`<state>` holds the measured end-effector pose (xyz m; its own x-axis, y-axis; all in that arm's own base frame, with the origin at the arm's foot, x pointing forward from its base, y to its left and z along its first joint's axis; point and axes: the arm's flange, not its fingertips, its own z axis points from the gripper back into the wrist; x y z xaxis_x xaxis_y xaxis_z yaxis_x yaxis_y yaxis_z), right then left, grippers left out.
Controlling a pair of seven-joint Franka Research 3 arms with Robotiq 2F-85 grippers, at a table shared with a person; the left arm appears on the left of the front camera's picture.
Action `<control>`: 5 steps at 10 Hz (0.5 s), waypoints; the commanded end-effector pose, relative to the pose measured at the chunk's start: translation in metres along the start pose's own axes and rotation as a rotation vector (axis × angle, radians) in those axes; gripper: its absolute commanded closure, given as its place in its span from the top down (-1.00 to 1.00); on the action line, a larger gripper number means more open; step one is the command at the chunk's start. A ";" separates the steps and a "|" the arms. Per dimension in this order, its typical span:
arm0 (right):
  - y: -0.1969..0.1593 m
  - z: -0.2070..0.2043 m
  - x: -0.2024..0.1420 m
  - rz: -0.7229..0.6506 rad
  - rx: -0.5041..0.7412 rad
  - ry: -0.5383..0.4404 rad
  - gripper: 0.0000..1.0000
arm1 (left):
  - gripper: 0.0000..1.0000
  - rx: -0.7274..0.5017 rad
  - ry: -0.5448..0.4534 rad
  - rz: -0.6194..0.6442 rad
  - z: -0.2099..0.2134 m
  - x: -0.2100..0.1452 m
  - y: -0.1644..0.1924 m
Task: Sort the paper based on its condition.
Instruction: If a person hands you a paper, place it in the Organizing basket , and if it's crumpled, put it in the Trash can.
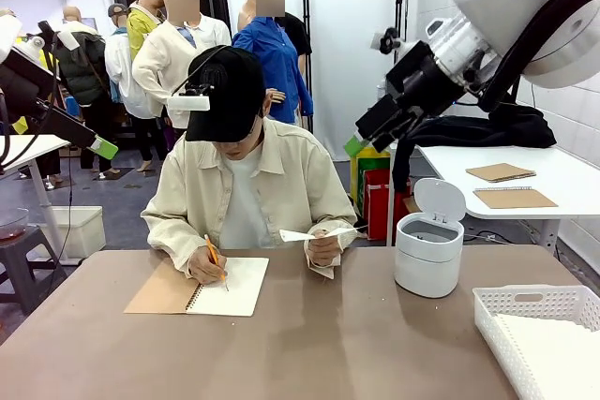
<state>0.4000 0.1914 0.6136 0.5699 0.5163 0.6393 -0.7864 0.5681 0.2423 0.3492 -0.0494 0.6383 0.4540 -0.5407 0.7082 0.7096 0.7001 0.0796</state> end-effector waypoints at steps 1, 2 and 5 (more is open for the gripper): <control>-0.024 -0.015 0.010 -0.169 0.044 0.100 1.00 | 1.00 0.000 0.000 0.002 0.000 0.000 0.000; -0.037 -0.027 0.006 -0.304 0.065 0.194 1.00 | 1.00 0.000 0.000 0.002 0.000 0.000 0.000; -0.054 -0.065 -0.018 -0.520 0.081 0.366 1.00 | 1.00 0.000 0.000 0.002 0.000 0.000 0.000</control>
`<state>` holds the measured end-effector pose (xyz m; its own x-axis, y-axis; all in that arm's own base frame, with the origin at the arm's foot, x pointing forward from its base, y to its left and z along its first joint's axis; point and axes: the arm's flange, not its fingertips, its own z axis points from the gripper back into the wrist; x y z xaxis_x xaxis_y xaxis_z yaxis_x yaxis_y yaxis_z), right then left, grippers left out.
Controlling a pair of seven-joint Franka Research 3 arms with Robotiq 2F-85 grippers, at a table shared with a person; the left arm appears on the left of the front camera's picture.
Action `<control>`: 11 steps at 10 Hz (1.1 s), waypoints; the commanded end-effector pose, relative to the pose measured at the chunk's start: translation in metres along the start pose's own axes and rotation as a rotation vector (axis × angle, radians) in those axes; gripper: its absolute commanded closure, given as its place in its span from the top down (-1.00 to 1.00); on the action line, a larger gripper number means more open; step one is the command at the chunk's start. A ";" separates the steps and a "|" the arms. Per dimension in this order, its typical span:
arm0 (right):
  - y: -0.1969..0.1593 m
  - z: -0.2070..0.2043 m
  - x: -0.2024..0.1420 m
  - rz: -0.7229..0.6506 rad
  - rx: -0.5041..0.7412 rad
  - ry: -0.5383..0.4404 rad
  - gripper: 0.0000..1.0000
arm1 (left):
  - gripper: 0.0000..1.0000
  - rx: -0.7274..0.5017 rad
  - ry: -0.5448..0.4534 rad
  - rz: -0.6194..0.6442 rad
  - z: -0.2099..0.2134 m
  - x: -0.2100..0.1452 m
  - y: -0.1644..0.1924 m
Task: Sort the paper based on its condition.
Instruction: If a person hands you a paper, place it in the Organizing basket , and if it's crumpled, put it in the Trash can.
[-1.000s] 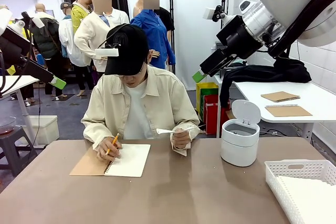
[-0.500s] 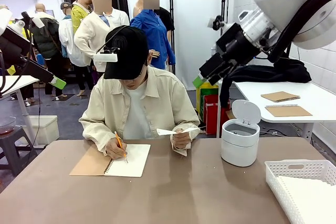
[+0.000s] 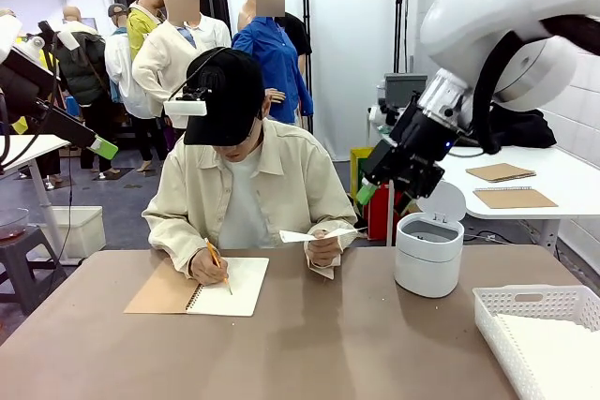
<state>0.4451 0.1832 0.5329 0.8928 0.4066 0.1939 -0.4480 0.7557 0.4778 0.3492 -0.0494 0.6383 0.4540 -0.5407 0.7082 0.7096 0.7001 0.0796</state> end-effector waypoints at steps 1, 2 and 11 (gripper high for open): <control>0.002 -0.011 0.011 -0.164 0.079 0.041 1.00 | 1.00 0.000 0.000 0.002 0.000 0.000 0.000; -0.005 -0.025 0.012 -0.285 0.127 0.028 1.00 | 1.00 0.000 0.000 0.002 0.000 0.000 0.000; -0.052 -0.073 0.043 -0.608 0.469 0.104 1.00 | 1.00 0.000 0.000 0.002 0.000 0.000 0.000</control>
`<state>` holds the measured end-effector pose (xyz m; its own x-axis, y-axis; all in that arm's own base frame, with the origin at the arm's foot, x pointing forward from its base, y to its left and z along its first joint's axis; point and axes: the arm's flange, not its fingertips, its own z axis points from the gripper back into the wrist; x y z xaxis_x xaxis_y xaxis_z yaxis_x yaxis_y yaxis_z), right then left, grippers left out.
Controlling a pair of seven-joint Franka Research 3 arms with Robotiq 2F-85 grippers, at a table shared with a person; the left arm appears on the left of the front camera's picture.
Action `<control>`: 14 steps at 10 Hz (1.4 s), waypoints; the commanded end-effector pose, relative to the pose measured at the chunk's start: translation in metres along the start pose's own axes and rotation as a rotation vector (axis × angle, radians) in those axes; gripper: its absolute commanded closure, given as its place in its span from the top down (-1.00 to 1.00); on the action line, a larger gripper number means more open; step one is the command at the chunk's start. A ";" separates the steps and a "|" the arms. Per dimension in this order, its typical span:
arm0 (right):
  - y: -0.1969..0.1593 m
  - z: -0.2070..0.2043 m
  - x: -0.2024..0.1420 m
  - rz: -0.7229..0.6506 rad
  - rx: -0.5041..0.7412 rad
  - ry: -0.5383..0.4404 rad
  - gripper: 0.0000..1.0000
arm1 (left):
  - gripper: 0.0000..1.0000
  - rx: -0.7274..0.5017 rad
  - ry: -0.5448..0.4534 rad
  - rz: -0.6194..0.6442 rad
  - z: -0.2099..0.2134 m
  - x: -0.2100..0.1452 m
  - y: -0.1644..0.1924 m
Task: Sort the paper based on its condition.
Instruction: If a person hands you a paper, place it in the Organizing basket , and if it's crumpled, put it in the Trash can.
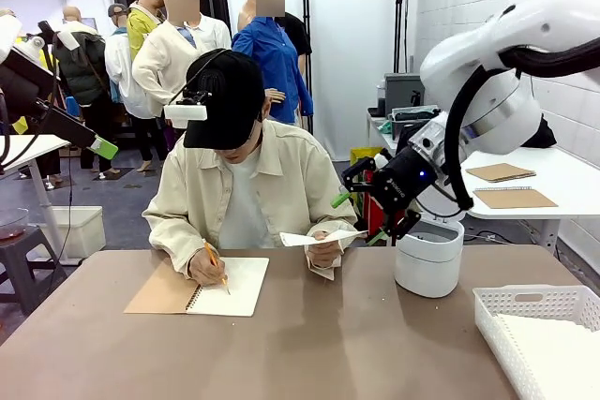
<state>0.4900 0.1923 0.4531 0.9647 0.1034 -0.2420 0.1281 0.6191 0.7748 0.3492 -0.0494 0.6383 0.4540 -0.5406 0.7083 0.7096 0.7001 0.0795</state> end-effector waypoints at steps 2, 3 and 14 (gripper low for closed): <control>-0.004 -0.016 0.022 -0.114 0.064 -0.026 1.00 | 1.00 0.000 0.000 0.002 0.000 0.000 0.000; -0.012 -0.022 0.029 -0.160 0.075 -0.024 1.00 | 1.00 0.000 0.000 0.002 0.000 0.000 0.000; -0.046 -0.042 0.046 -0.360 0.178 -0.001 -0.18 | 1.00 0.000 0.000 0.002 0.000 0.000 0.000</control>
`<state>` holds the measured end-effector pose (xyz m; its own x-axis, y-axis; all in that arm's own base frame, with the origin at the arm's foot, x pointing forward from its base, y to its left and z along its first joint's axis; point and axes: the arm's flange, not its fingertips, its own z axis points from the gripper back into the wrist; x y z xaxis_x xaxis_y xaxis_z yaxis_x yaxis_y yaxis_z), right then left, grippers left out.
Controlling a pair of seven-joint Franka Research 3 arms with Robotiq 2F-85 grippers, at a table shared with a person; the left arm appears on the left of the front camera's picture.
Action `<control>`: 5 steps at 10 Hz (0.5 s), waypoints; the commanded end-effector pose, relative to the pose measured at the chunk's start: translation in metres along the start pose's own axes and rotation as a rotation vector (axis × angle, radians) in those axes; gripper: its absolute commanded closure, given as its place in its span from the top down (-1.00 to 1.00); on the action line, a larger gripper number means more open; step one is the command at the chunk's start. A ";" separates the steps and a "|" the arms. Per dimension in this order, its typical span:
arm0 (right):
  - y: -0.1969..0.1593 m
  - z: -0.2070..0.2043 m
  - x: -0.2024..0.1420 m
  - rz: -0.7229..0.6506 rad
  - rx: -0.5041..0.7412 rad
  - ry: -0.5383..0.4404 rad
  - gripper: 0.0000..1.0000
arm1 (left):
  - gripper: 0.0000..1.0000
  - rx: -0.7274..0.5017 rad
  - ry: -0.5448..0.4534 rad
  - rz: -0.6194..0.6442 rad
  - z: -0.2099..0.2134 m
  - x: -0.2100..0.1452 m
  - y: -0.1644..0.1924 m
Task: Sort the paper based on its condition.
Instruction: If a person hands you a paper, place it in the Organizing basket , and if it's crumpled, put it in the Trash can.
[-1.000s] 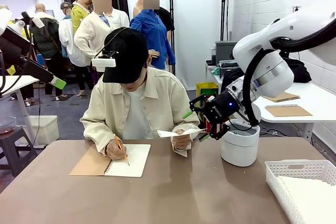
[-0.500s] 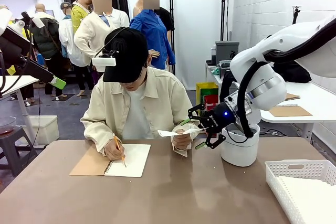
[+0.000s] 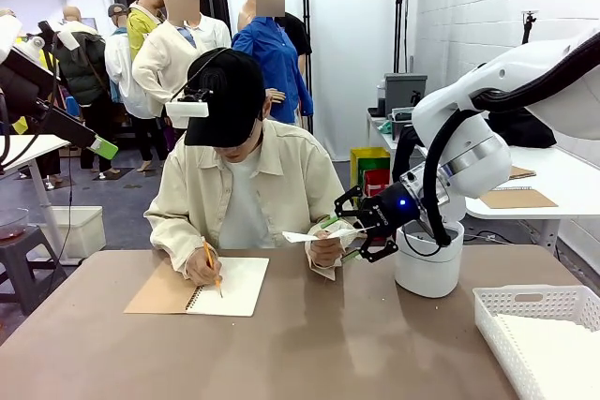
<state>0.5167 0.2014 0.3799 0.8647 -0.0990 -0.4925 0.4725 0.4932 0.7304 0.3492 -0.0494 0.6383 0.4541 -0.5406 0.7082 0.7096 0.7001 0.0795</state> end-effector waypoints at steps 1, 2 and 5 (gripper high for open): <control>0.003 0.003 0.000 -0.031 0.031 0.027 -0.58 | 1.00 0.000 0.000 0.002 0.000 0.000 0.000; 0.004 0.005 0.001 -0.037 0.035 0.040 -0.97 | 1.00 0.000 0.000 0.002 0.000 0.000 0.000; 0.008 0.010 0.003 -0.042 0.056 0.042 -1.00 | 1.00 0.000 0.000 0.002 0.000 0.000 0.000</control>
<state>0.5192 0.1946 0.3864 0.8507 -0.0822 -0.5192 0.4923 0.4712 0.7319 0.3492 -0.0494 0.6383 0.4541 -0.5406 0.7082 0.7096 0.7001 0.0795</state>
